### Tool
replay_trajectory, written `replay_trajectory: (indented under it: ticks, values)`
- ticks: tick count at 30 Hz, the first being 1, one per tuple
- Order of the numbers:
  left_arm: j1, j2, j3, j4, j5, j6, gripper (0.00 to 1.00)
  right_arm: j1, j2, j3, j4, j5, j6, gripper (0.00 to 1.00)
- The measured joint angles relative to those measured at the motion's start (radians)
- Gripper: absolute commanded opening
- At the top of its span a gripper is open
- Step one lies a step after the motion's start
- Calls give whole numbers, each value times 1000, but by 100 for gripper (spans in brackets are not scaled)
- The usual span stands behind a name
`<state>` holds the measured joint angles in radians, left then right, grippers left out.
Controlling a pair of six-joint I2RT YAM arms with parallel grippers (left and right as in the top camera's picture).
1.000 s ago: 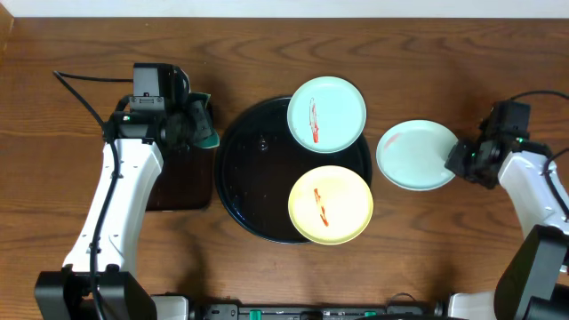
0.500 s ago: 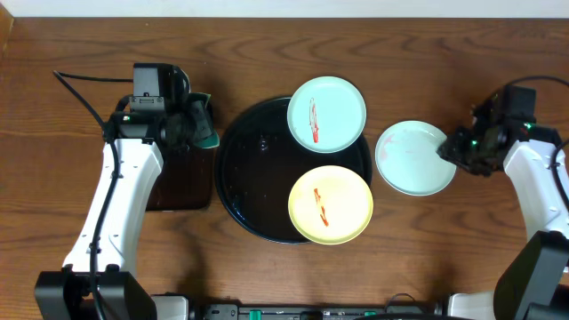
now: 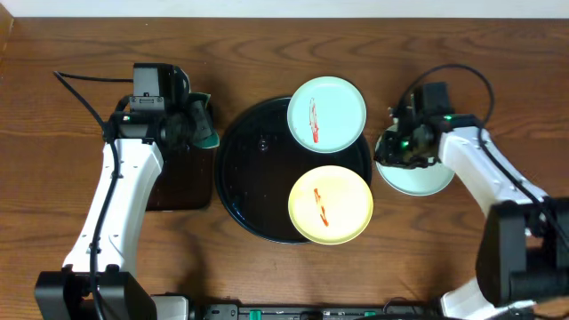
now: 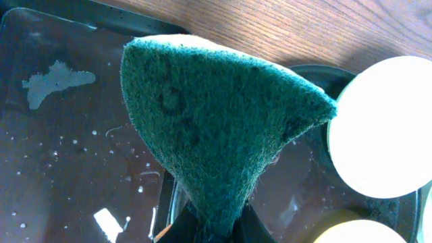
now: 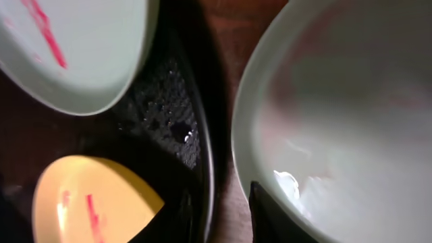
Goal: Clean dirty plates on tray and stack at the side
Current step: 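Lower the pale green plate onto the table and release it, then move the right gripper to the yellow plate rim and grip it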
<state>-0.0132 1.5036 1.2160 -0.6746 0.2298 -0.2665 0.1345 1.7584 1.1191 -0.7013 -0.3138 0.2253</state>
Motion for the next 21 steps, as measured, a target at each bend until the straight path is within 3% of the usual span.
replay_trajectory:
  ticks: [21]
  values:
    - [0,0,0,-2,0,0,8,52,117,1,40,60,14,25]
